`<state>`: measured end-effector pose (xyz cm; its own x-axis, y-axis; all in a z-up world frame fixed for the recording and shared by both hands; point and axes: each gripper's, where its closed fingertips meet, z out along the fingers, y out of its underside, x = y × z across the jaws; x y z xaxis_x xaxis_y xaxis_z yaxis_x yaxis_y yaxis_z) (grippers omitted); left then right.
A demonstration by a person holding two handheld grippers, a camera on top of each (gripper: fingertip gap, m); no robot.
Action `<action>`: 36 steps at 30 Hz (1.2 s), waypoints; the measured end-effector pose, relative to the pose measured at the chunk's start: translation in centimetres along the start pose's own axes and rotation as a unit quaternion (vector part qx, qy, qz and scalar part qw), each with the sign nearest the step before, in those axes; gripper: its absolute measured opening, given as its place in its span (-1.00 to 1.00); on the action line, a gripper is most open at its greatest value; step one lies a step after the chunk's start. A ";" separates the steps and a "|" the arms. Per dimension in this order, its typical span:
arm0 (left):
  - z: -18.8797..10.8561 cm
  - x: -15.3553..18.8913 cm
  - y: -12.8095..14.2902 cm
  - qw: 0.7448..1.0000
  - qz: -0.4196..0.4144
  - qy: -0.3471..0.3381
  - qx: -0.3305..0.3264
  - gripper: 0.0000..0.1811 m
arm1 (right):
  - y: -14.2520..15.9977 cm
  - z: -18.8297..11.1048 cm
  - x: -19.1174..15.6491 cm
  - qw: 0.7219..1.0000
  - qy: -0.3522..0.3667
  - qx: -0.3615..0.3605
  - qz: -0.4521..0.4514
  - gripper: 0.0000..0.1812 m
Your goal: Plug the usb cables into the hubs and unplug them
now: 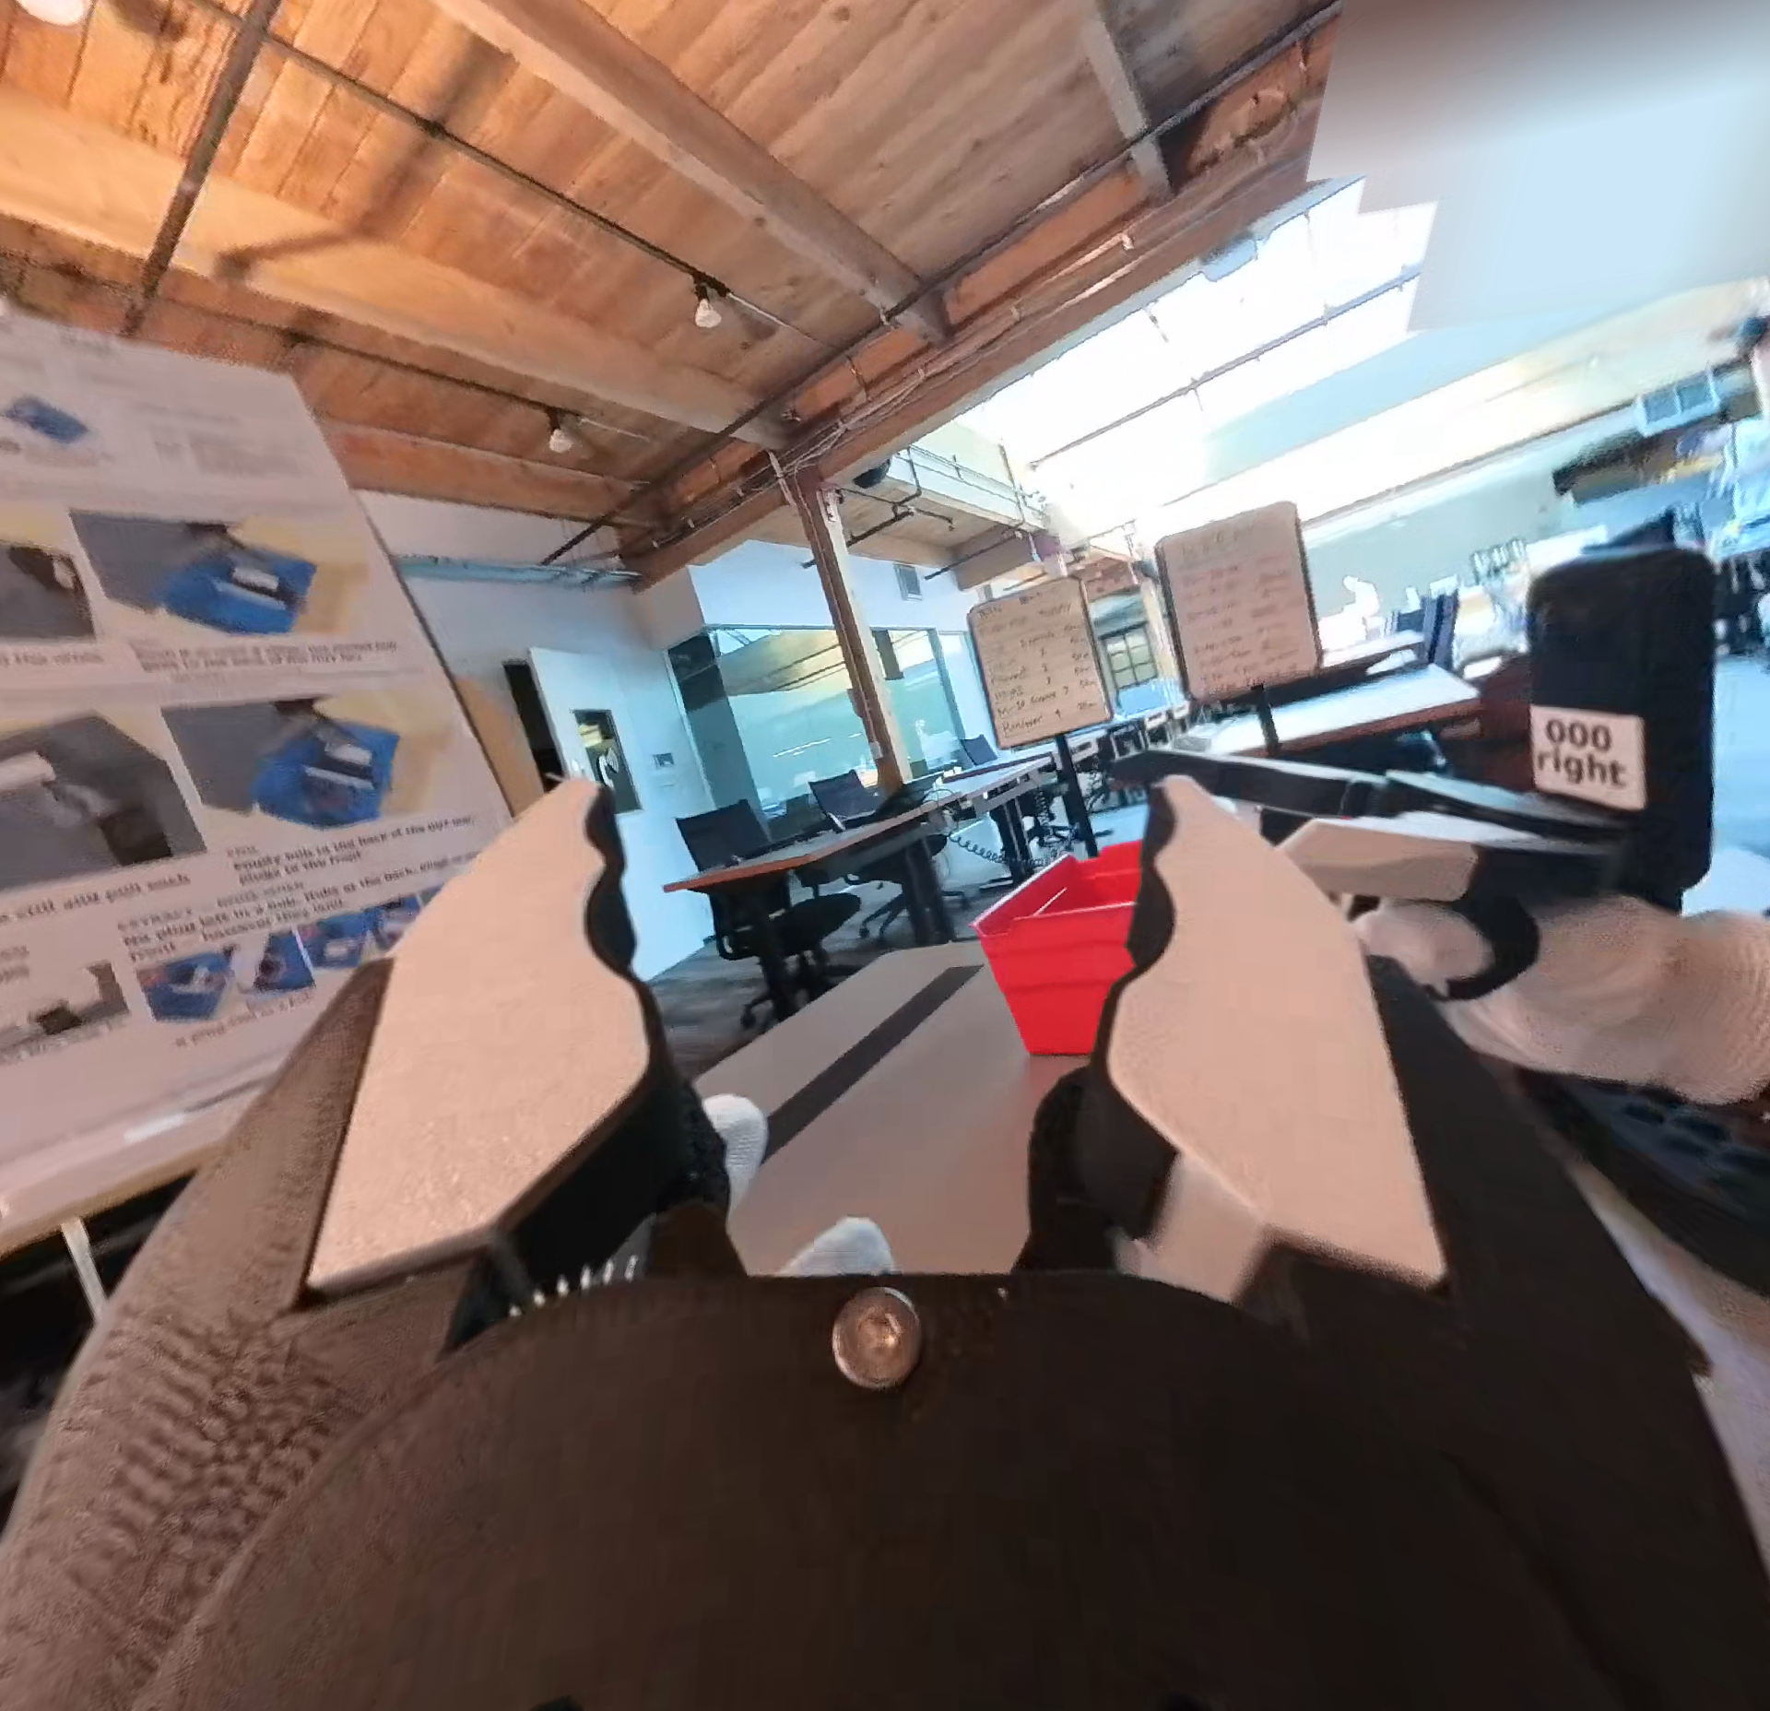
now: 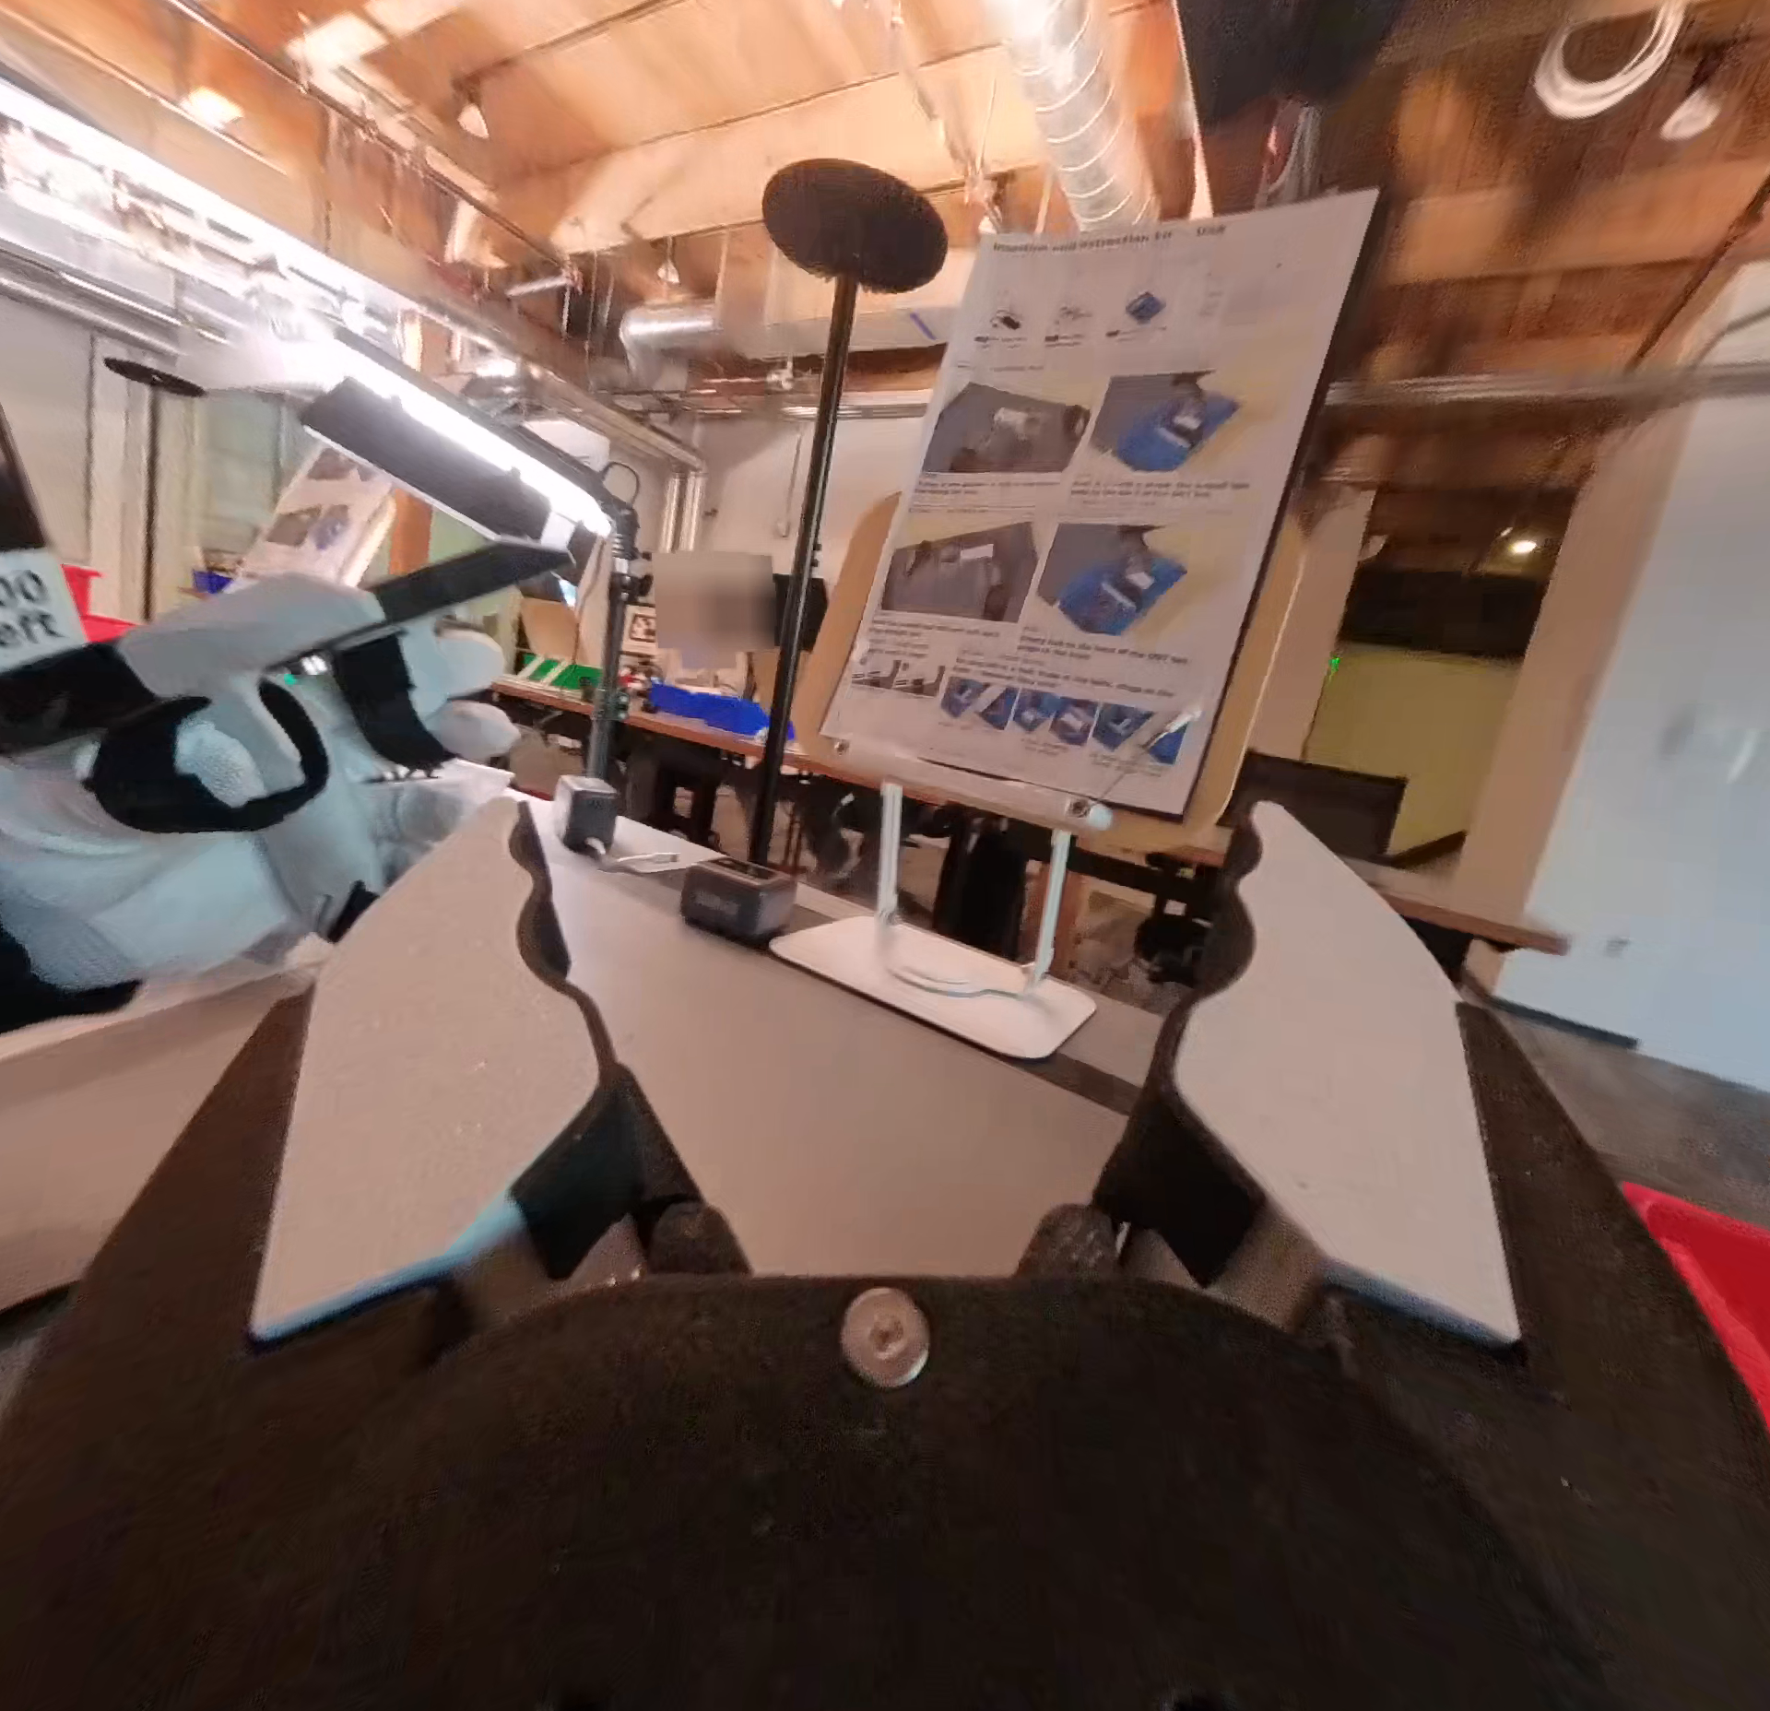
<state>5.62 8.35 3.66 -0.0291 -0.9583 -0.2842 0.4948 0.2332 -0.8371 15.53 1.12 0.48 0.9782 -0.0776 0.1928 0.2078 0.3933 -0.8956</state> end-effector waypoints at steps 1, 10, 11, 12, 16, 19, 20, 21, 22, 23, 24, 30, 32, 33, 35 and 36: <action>0.1 0.2 -0.5 1.000 0.015 0.003 -0.001 0.07 | 0.0 0.0 0.0 1.000 0.005 -0.005 -0.012 0.45; -2.6 0.1 -6.8 0.982 0.103 0.057 -0.145 -0.24 | 0.1 -0.1 0.5 1.000 0.018 -0.013 0.002 0.47; -4.0 -0.2 -6.9 0.974 0.097 0.065 -0.192 -0.24 | 0.0 -0.1 0.4 1.000 0.016 -0.010 0.004 0.46; -5.5 -0.9 -6.8 0.964 0.100 0.068 -0.238 -0.23 | -0.1 -0.1 0.4 1.000 0.015 -0.007 0.008 0.46; -13.8 -4.6 -4.5 0.881 0.171 0.042 -0.439 -0.30 | -0.6 -0.1 0.3 1.000 0.015 0.003 0.006 0.46; -21.4 -4.3 -0.7 0.785 0.109 0.092 -0.603 -0.46 | -0.8 -0.1 0.1 1.000 0.011 0.007 0.010 0.45; -23.7 -4.0 0.4 0.751 0.086 0.111 -0.645 -0.54 | -0.8 -0.1 0.1 1.000 0.010 0.007 0.010 0.45; -25.9 -3.8 1.5 0.714 0.073 0.128 -0.684 -0.59 | -0.8 -0.1 0.1 1.000 0.010 0.007 0.010 0.45; -27.9 -4.1 2.5 0.677 0.071 0.135 -0.720 -0.62 | -0.8 -0.1 0.0 1.000 0.009 0.008 0.011 0.45; -29.7 -4.5 3.4 0.640 0.070 0.138 -0.753 -0.63 | -0.8 -0.1 0.0 1.000 0.007 0.008 0.013 0.45; -31.2 -5.0 4.1 0.606 0.067 0.141 -0.780 -0.63 | -0.8 -0.1 -0.1 1.000 0.005 0.007 0.015 0.44; -34.2 -6.9 6.8 0.531 0.063 0.162 -0.829 -0.61 | -0.4 0.0 -0.4 1.000 -0.006 0.000 0.027 0.44; -34.5 -7.3 7.3 0.525 0.063 0.169 -0.832 -0.64 | -0.3 0.1 -0.6 0.999 -0.013 -0.003 0.029 0.43; -34.8 -7.5 7.5 0.518 0.064 0.171 -0.836 -0.66 | -0.2 0.1 -0.7 0.999 -0.016 -0.005 0.030 0.43; -35.3 -7.6 8.0 0.510 0.060 0.183 -0.838 -0.70 | -0.1 0.1 -1.0 0.999 -0.020 -0.010 0.029 0.43; -35.6 -7.5 8.2 0.508 0.059 0.188 -0.838 -0.74 | 0.0 0.2 -1.0 0.999 -0.023 -0.011 0.029 0.43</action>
<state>-21.03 23.35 -17.72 -0.4041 -0.8960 -0.1842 -0.9146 0.3993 0.0640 14.52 1.34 0.37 0.9875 -0.0134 0.1573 0.1508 0.3759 -0.9143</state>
